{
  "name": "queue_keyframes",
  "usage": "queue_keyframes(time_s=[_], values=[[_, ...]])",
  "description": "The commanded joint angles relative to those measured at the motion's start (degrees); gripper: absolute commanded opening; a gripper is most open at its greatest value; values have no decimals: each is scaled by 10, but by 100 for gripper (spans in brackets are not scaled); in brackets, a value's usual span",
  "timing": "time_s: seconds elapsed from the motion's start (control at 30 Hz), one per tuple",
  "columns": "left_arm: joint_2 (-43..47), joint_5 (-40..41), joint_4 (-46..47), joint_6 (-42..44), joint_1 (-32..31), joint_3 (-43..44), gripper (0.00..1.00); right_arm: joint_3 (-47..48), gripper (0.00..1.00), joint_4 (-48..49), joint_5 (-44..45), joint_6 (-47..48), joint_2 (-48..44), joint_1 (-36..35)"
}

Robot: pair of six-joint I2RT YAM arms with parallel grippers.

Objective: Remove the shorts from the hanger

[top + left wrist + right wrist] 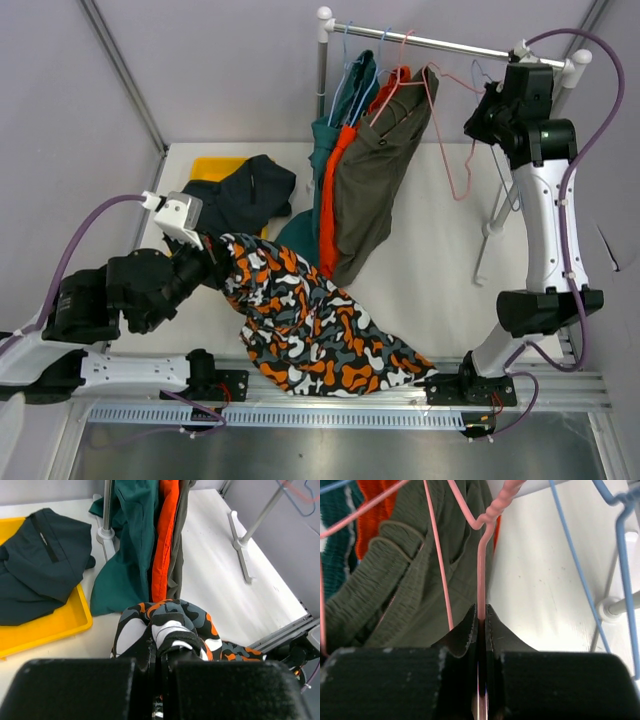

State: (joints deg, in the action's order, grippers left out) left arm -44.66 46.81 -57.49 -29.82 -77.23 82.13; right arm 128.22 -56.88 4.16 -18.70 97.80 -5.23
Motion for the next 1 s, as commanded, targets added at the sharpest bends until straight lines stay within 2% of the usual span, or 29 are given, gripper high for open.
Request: queue_keyframes(time_s=[0.0, 0.17, 0.23, 0.27, 0.3, 0.33, 0.37, 0.4, 0.47, 0.7, 0.73, 0.8, 0.97], values=[[-15, 30, 19, 35, 1, 46, 0, -76, 0, 17, 42, 6, -64, 10], [-38, 67, 22, 72, 1, 102, 0, -145, 0, 22, 51, 8, -133, 23], [-52, 77, 22, 89, 1, 118, 0, -161, 6, 16, 58, 14, -146, 27], [-57, 87, 21, 94, 1, 137, 0, -163, 14, 14, 59, 15, -156, 29], [-61, 93, 20, 100, 1, 143, 0, -169, 49, 13, 59, 16, -161, 34], [-70, 102, 20, 114, 2, 149, 0, -174, 65, 14, 59, 16, -168, 36], [-75, 119, 26, 125, 3, 165, 0, -177, 91, 15, 59, 15, -182, 38], [-79, 129, 27, 136, 6, 172, 0, -185, 96, 18, 59, 13, -188, 38], [-98, 140, 33, 168, 27, 200, 0, -191, 100, 21, 52, 9, -198, 39], [-183, 79, 45, 259, 140, 344, 0, -191, 99, 14, 23, 0, -227, 47], [-195, 79, 48, 282, 149, 395, 0, -195, 100, 13, 20, -1, -233, 46], [-231, 81, 58, 312, 175, 443, 0, -201, 100, 14, 15, -6, -243, 46], [-301, 97, 142, 439, 253, 529, 0, -241, 100, 20, -11, -17, -300, 47]])
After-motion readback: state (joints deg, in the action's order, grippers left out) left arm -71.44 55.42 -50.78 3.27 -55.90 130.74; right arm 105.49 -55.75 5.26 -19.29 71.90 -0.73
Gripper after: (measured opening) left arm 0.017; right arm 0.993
